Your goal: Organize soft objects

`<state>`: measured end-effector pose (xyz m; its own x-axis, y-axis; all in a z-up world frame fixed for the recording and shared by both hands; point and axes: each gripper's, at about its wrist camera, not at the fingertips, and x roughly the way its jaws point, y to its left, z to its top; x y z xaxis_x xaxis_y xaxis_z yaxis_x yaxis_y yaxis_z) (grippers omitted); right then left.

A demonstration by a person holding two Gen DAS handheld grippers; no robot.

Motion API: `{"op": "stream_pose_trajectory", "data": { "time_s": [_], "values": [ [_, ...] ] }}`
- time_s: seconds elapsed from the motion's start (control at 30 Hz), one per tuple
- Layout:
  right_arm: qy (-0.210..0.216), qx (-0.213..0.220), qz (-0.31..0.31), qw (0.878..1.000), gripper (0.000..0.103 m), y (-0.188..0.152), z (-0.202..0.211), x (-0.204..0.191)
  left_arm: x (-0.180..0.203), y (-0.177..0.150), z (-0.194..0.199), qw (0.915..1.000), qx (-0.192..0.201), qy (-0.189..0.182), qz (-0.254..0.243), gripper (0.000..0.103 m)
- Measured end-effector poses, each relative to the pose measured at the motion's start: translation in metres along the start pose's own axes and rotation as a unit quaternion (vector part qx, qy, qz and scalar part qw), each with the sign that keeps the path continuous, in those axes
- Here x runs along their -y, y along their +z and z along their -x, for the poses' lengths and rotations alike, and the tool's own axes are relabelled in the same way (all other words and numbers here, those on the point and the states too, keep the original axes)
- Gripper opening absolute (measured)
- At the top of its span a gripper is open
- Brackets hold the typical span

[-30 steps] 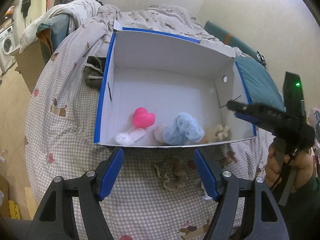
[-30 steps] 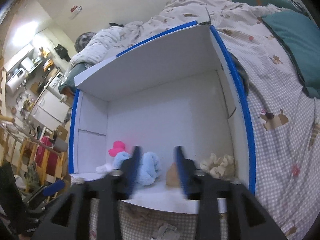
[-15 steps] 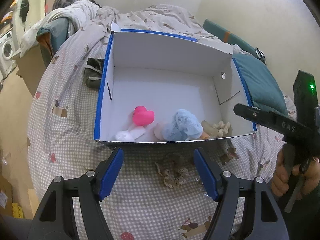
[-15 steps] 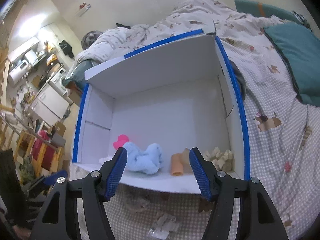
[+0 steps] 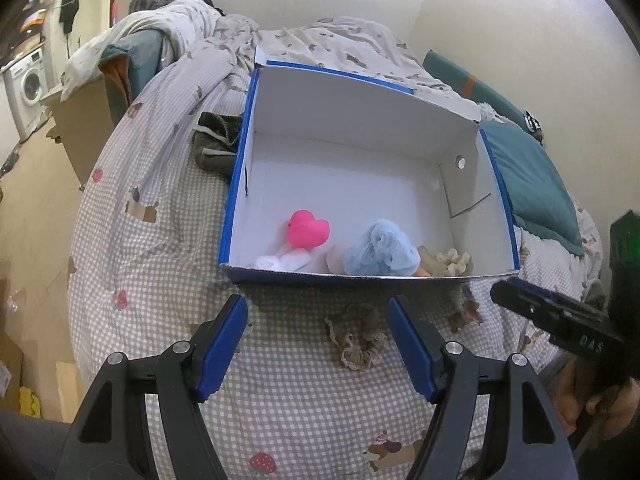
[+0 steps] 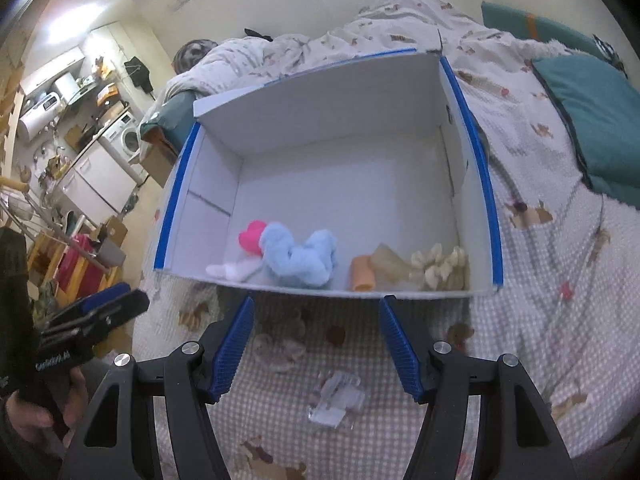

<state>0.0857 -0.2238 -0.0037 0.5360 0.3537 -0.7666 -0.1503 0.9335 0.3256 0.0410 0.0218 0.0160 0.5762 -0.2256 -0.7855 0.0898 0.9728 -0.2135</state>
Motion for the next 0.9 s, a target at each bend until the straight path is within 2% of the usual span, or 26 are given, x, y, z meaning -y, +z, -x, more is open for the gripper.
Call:
{"op": "stream_pose_trajectory", "data": {
  "time_s": [0.17,0.27,0.37,0.6,0.7,0.9],
  "values": [
    [-0.003,-0.024,-0.002,1.0,0.068,-0.013,-0.006,-0.002,0.002,-0.005,-0.003,0.9999,-0.008,0.009,-0.003,0.07],
    [-0.034,-0.064,0.019,0.997,0.068,-0.024,-0.024,-0.01,0.002,-0.006,-0.004,0.9999,-0.012,0.012,-0.002,0.07],
    [-0.072,-0.127,0.058,0.988,0.068,-0.038,-0.053,-0.017,0.0,-0.007,-0.005,0.9997,-0.017,0.015,0.001,0.07],
    [-0.101,-0.225,0.093,0.965,0.068,-0.063,-0.102,-0.022,0.001,-0.007,-0.011,0.9994,-0.028,0.017,0.006,0.07],
    [-0.108,-0.235,0.098,0.961,0.069,-0.067,-0.109,-0.022,0.003,-0.008,-0.013,0.9994,-0.031,0.016,0.004,0.07],
    [-0.103,-0.236,0.103,0.961,0.07,-0.065,-0.114,-0.02,0.007,-0.008,-0.017,0.9992,-0.037,0.014,0.001,0.07]
  ]
}}
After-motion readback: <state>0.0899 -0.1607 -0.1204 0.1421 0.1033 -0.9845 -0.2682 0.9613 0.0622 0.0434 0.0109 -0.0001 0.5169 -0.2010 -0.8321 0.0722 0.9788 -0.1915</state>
